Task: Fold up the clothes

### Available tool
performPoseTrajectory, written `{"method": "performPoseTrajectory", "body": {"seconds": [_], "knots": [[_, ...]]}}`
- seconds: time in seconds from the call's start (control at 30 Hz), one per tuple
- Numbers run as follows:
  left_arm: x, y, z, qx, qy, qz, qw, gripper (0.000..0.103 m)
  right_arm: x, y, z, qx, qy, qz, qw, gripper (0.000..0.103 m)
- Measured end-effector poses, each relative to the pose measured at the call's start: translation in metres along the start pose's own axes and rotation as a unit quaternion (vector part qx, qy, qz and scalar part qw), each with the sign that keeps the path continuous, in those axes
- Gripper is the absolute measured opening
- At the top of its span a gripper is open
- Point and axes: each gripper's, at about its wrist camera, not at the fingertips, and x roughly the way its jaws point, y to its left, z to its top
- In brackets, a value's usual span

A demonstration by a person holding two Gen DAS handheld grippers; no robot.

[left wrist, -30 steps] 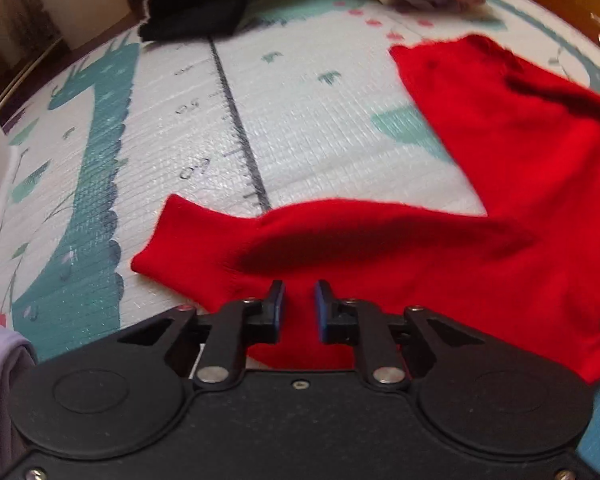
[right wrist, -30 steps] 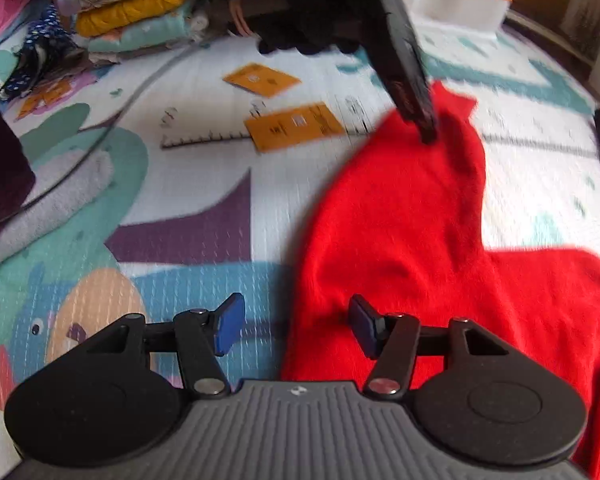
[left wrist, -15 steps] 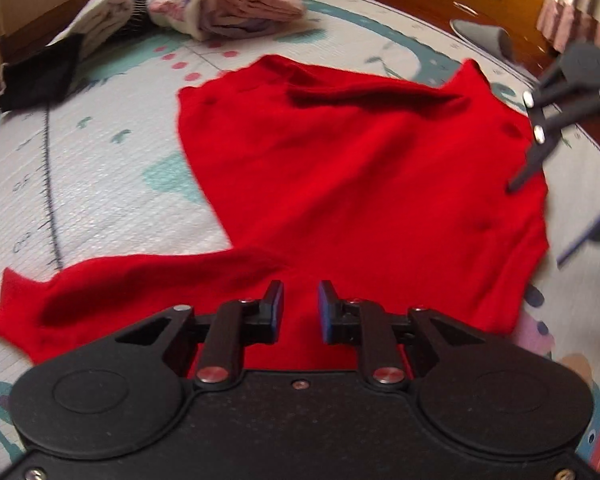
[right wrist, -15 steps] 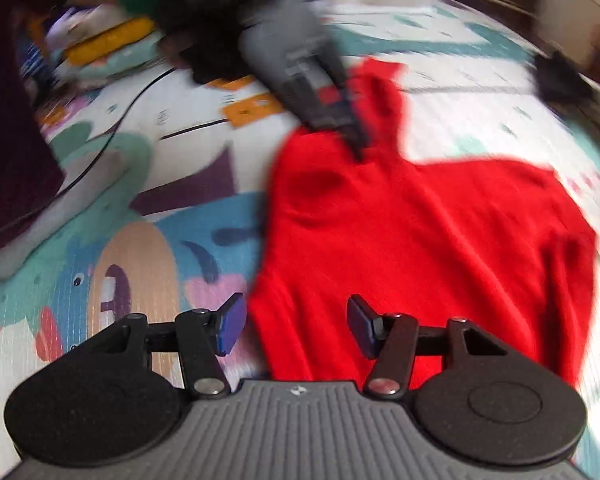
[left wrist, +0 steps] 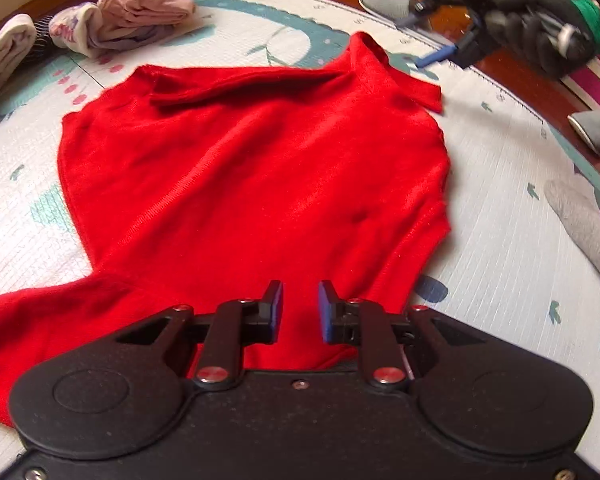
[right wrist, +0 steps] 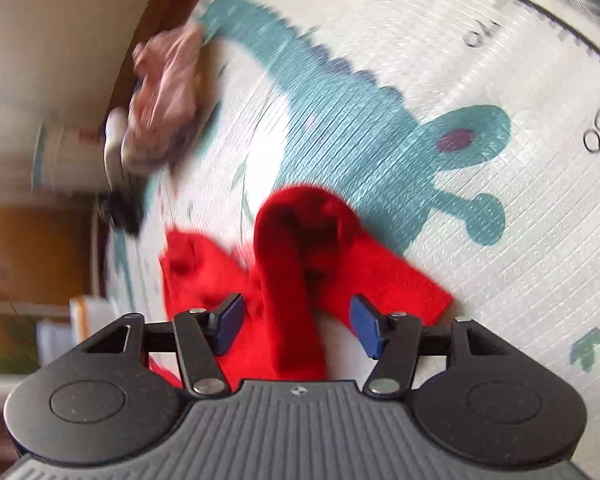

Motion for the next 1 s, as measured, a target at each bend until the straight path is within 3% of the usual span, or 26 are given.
{"method": "performPoseTrajectory", "body": {"seconds": [0.1,0.2,0.27,0.4,0.53,0.67,0.73,0.8,0.83,1.0], "knots": [[0.006,0.001,-0.002,-0.001,0.011,0.004,0.9999,0.016,0.01,-0.007,0.021,0.063,-0.005,0.015,0.998,0.065],[0.01,0.002,-0.006,-0.005,0.019,0.007,0.9998,0.016,0.024,-0.01,0.035,0.09,-0.01,-0.008,0.996,0.064],[0.011,0.003,-0.008,-0.006,0.02,0.006,0.9998,0.016,0.026,-0.002,0.04,0.052,-0.025,-0.045,0.997,0.063],[0.011,0.007,-0.011,-0.024,0.017,0.0,0.9996,0.016,0.025,0.006,0.024,-0.086,0.004,-0.091,0.992,0.063],[0.011,0.009,-0.012,-0.028,0.015,-0.003,0.9995,0.016,0.025,0.013,0.008,-0.222,0.032,-0.136,0.965,0.063],[0.011,0.009,-0.011,-0.029,0.015,-0.003,0.9995,0.016,0.023,0.02,-0.006,-0.344,0.057,-0.175,0.921,0.06],[0.012,0.009,-0.011,-0.028,0.015,-0.002,0.9995,0.017,0.018,0.023,-0.007,-0.354,0.05,-0.18,0.916,0.055],[0.012,0.009,-0.011,-0.027,0.015,-0.001,0.9995,0.017,0.013,0.026,-0.007,-0.363,0.043,-0.186,0.912,0.017],[0.012,0.009,-0.011,-0.027,0.015,-0.001,0.9995,0.017,0.011,0.028,-0.007,-0.368,0.04,-0.189,0.91,0.011],[0.012,0.011,-0.012,-0.028,0.014,-0.004,0.9995,0.017,-0.002,0.035,-0.008,-0.392,0.022,-0.202,0.897,0.009]]}}
